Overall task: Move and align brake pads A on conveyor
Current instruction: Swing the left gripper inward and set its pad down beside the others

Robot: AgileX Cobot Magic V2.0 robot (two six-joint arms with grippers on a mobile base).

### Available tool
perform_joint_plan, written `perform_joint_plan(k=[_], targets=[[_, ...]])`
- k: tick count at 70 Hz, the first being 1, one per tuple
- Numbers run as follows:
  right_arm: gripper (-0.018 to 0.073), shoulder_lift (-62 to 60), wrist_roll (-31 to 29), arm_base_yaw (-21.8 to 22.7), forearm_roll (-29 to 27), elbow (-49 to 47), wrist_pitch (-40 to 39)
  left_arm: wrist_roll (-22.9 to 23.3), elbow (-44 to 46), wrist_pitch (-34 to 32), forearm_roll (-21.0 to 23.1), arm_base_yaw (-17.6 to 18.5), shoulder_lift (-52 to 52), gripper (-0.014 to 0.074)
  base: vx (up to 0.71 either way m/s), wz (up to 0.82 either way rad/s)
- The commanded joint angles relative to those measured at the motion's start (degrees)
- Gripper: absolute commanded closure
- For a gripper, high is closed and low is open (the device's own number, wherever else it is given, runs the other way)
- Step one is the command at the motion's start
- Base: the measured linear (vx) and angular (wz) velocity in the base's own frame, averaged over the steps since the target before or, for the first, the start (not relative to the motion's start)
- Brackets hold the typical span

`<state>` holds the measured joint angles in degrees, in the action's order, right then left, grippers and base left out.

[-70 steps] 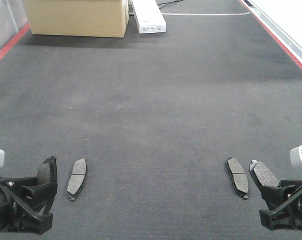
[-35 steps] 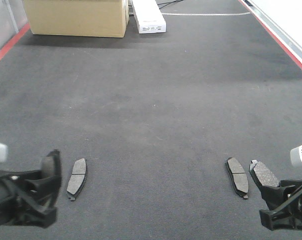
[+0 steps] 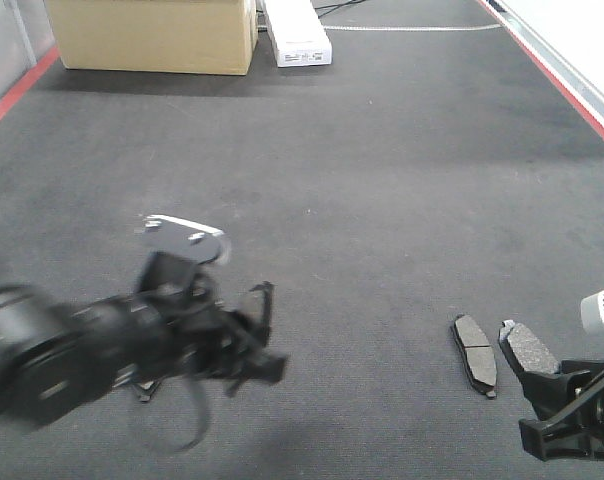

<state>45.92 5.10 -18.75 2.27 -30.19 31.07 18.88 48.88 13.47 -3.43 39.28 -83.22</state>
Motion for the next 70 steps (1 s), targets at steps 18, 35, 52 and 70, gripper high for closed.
perform_joint_plan(k=[18, 35, 52, 70], targets=[[0.0522, -0.4, -0.5, 0.1, 0.3, -1.8, -4.2, 18.3, 13.9, 3.3, 0.4, -2.5, -14.2, 0.0470, 0.00, 0.00], [0.0522, -0.4, -0.5, 0.1, 0.3, -1.8, -4.2, 19.3, 13.9, 2.6, 0.4, -5.9, -18.5, 0.0458, 0.00, 0.00], [0.0522, -0.4, -0.5, 0.1, 0.3, -1.8, -4.2, 19.3, 13.9, 0.1, 0.3, -5.9, -20.6, 0.0448, 0.00, 0.00], [0.0522, -0.4, -0.5, 0.1, 0.3, -1.8, -4.2, 19.3, 13.9, -0.8, 0.3, -5.9, -22.2, 0.0325, 0.00, 0.00]])
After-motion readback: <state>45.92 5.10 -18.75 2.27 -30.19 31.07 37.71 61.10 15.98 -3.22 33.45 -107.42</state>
